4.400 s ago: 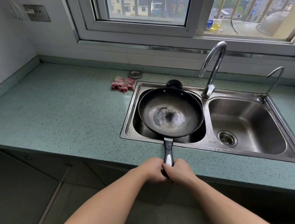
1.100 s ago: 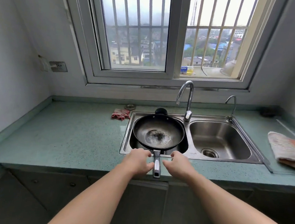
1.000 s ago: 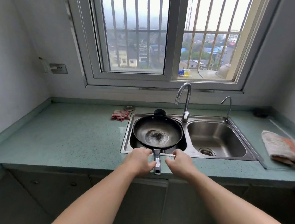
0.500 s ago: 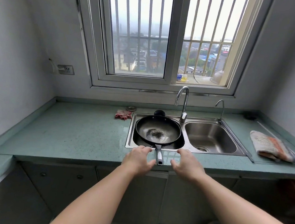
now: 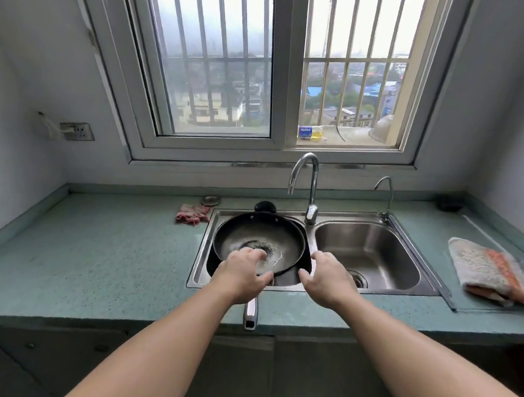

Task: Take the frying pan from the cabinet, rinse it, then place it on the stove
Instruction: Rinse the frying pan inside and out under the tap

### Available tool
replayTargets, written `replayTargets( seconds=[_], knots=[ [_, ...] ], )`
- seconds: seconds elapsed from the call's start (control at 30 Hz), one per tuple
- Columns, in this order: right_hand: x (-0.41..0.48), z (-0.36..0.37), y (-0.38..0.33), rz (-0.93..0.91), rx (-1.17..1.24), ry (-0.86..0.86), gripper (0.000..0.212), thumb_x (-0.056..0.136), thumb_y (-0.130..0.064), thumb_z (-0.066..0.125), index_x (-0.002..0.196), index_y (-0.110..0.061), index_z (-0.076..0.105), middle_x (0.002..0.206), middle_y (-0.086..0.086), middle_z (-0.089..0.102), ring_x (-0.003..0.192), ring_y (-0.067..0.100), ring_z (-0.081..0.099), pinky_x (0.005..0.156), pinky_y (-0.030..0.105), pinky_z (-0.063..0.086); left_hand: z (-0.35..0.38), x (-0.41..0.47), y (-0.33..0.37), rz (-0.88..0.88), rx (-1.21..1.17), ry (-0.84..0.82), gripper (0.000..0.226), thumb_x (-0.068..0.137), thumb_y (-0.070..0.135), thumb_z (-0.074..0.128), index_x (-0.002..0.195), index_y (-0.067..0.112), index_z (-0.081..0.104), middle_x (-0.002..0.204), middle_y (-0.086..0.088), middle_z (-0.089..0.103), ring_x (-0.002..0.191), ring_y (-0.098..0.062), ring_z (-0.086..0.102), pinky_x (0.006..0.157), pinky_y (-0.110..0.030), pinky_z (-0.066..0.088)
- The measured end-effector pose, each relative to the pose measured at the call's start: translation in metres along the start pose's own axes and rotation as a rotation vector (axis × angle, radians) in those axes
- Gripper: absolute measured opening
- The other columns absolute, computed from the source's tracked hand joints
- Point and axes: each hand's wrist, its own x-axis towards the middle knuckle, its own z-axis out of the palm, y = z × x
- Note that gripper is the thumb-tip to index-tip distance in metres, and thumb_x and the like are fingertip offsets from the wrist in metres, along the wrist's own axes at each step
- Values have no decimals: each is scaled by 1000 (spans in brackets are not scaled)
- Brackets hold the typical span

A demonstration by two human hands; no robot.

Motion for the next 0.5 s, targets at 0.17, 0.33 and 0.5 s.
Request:
replayTargets(
  seconds=[0.17, 0.33, 0.5],
  knots=[
    [64, -6, 20, 9, 26, -25, 45, 89, -43, 50, 124, -15, 50, 132, 5, 51, 122, 27, 51, 100, 41, 44, 9, 53, 14, -43, -28, -8, 58, 89, 47, 54, 141, 24, 43, 144, 2, 45, 133, -18, 41, 111, -40, 36],
    [115, -1, 22, -1, -1, -55, 47, 90, -45, 49, 127, -15, 48, 132, 4, 50, 123, 25, 50, 100, 41, 44, 15, 101, 6, -62, -19, -14, 55, 87, 47, 55, 137, 24, 47, 138, 1, 50, 129, -18, 44, 110, -38, 37],
    [160, 4, 15, 41, -26, -42, 43, 88, -45, 49, 119, -16, 53, 126, 4, 54, 117, 26, 53, 97, 41, 46, 14, 158, -15, -44, -72, -28, 56, 87, 48, 54, 138, 26, 46, 141, 3, 47, 131, -18, 42, 109, -40, 37]
  ],
)
